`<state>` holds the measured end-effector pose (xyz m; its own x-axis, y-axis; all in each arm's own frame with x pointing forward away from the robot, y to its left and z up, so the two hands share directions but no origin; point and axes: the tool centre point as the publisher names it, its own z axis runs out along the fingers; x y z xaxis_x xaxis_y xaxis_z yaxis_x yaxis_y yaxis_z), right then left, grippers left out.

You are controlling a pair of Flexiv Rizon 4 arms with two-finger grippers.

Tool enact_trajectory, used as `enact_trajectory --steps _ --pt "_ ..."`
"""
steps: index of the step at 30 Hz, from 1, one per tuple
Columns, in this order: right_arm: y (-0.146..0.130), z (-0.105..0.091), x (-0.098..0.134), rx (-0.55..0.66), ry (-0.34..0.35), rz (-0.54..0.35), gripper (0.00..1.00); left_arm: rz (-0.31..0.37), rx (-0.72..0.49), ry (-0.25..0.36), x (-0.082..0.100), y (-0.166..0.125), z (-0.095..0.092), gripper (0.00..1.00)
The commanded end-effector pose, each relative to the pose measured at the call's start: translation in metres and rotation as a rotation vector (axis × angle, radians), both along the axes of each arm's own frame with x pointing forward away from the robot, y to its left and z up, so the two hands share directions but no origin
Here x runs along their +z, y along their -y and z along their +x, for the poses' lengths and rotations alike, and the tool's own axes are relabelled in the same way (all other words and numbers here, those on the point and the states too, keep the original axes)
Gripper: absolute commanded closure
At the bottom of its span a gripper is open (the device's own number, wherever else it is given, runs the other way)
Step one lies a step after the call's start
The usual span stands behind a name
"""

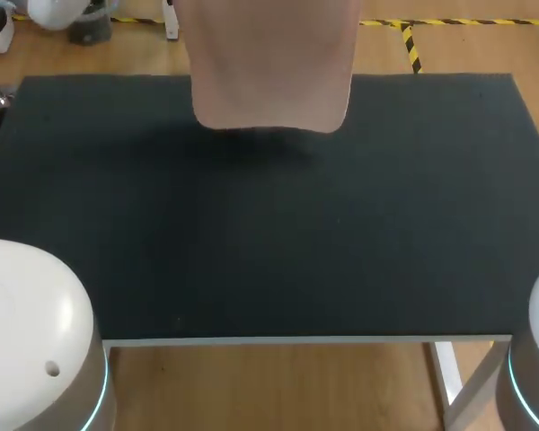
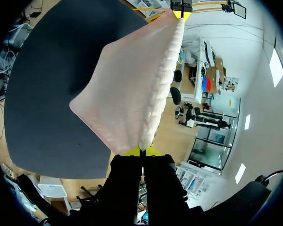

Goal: Fold the towel

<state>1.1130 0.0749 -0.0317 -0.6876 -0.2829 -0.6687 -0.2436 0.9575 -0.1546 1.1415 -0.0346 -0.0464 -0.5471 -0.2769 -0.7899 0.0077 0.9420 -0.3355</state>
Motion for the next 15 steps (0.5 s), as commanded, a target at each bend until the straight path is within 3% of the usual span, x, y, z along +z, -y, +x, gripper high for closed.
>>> enact_trajectory --steps 1,4,9,15 --pt "-0.001 -0.003 -0.012 0.019 -0.006 -0.006 1.00 -0.001 -0.008 -0.021 -0.014 -0.009 -0.007 1.00" --pt "-0.003 0.006 -0.016 0.022 -0.019 0.002 1.00 0.006 -0.003 -0.028 -0.017 -0.012 -0.003 1.00" --pt "-0.005 0.031 -0.013 0.021 -0.031 0.022 1.00 -0.007 0.005 -0.017 -0.008 -0.014 0.021 1.00" --pt "-0.003 0.052 -0.002 -0.011 0.015 0.043 1.00 0.020 -0.003 0.025 0.006 -0.010 0.042 1.00"
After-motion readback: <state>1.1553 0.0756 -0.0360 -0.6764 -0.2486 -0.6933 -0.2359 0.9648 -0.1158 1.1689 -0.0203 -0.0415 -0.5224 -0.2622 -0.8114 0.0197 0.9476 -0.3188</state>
